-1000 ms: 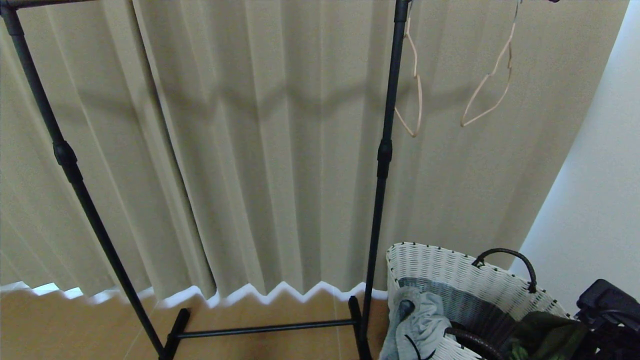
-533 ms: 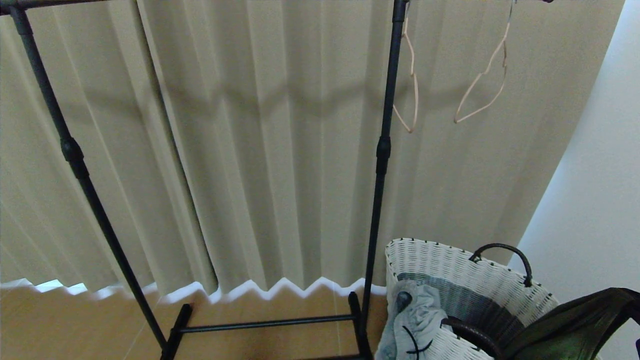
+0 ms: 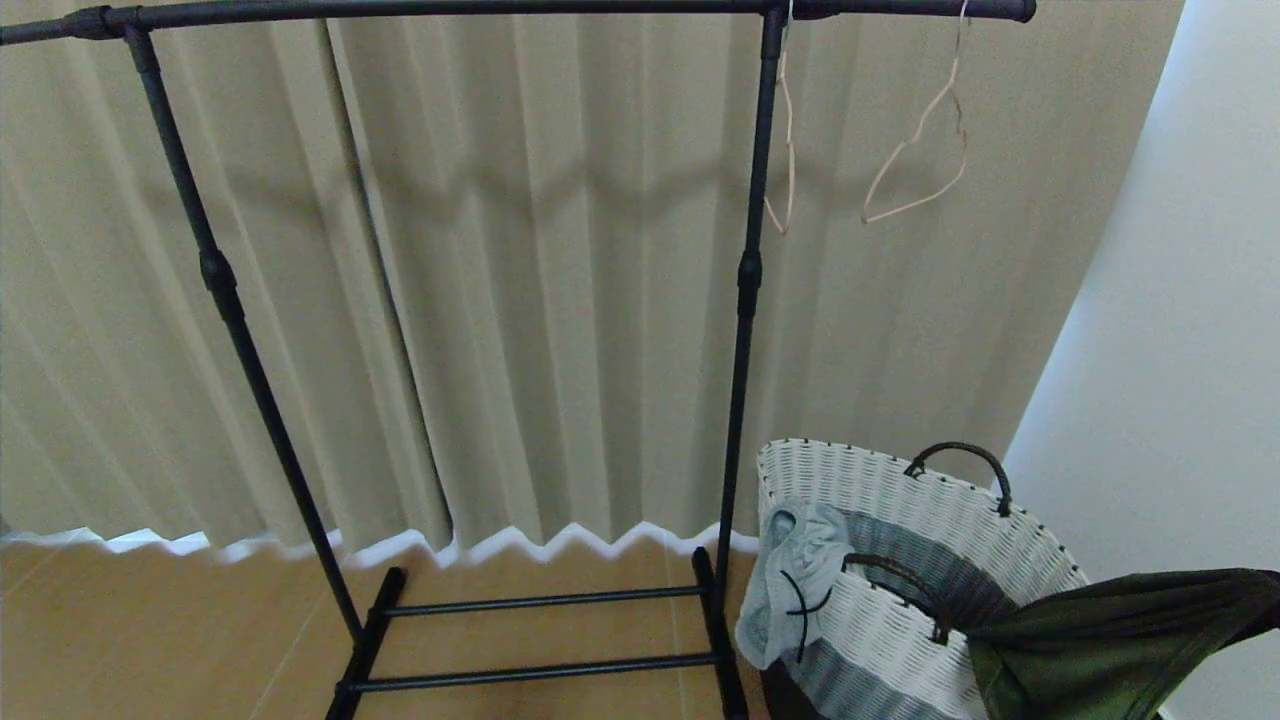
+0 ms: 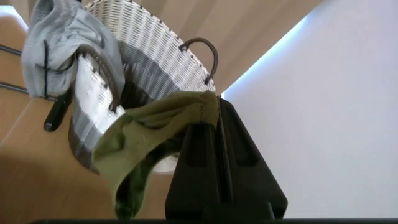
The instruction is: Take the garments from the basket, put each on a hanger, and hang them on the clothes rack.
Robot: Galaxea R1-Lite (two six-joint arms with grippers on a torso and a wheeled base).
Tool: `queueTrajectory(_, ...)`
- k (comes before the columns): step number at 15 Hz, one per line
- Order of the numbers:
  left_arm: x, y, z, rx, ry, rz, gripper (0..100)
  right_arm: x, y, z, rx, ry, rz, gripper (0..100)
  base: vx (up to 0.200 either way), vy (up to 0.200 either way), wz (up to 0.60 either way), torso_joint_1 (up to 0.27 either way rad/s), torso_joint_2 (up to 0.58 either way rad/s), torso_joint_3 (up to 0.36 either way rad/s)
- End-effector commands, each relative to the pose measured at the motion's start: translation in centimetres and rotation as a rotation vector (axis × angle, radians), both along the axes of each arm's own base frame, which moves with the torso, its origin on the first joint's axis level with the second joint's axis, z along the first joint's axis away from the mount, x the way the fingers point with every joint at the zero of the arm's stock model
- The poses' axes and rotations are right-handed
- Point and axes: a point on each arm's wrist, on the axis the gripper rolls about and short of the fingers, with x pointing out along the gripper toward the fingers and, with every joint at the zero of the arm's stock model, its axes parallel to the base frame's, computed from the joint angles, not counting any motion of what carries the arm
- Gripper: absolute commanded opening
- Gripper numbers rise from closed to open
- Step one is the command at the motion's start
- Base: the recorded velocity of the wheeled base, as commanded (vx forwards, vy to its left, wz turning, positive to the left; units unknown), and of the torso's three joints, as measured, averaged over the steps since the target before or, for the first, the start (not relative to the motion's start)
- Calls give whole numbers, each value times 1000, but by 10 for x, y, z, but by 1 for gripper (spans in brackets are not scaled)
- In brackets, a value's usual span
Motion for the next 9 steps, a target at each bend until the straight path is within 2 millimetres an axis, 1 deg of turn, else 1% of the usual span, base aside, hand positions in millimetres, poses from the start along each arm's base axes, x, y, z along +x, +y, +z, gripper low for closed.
queueTrajectory(1, 0, 0, 0, 0, -1, 0, 100, 0, 0, 0, -1, -2, 0, 0, 0, 0, 0, 0, 0, 0)
queueTrajectory(6, 0, 0, 0, 0, -1, 0, 100, -1, 0, 0, -2, -3, 1, 0, 0, 0, 0, 0, 0, 0)
queueTrajectory(9, 0, 0, 0, -2, -1, 3, 100, -1, 0, 0, -2, -3, 1, 0, 0, 200, 0, 1, 1, 2)
